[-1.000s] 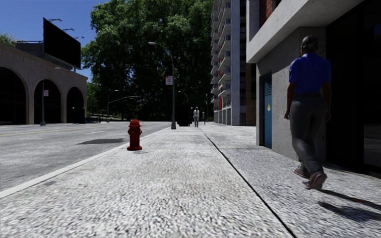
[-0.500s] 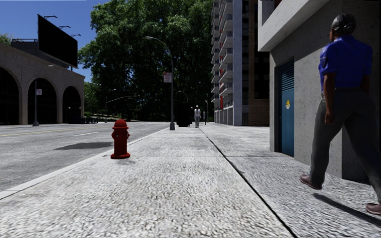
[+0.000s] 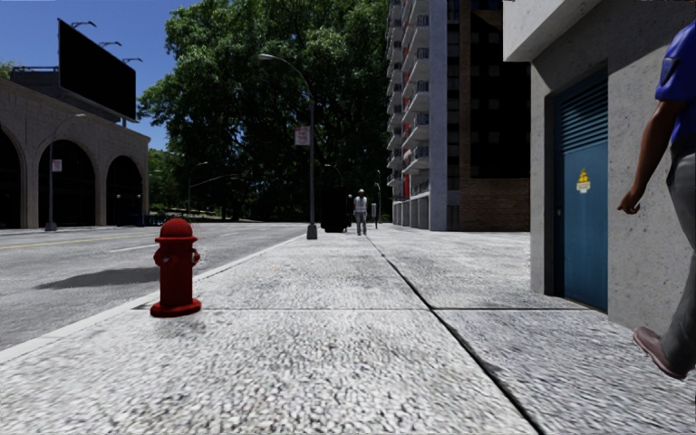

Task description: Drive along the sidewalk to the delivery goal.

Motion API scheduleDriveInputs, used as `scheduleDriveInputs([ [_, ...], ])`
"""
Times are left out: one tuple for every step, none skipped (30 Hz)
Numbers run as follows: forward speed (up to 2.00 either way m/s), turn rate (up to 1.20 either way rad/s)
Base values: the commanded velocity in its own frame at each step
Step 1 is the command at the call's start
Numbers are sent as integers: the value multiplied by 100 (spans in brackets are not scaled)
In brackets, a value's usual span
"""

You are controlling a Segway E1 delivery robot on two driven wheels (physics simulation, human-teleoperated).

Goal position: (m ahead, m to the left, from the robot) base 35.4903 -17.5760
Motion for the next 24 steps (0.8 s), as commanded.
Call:
scheduleDriveInputs([
  [200,0],
  [200,0],
  [200,0],
  [200,0],
  [200,0],
  [200,0],
  [200,0],
  [200,0],
  [200,0],
  [200,0],
  [200,0],
  [200,0],
  [200,0],
  [200,0],
  [200,0],
  [200,0],
  [200,0],
  [200,0],
  [200,0],
  [200,0],
  [200,0],
  [200,0],
  [200,0],
  [200,0],
])
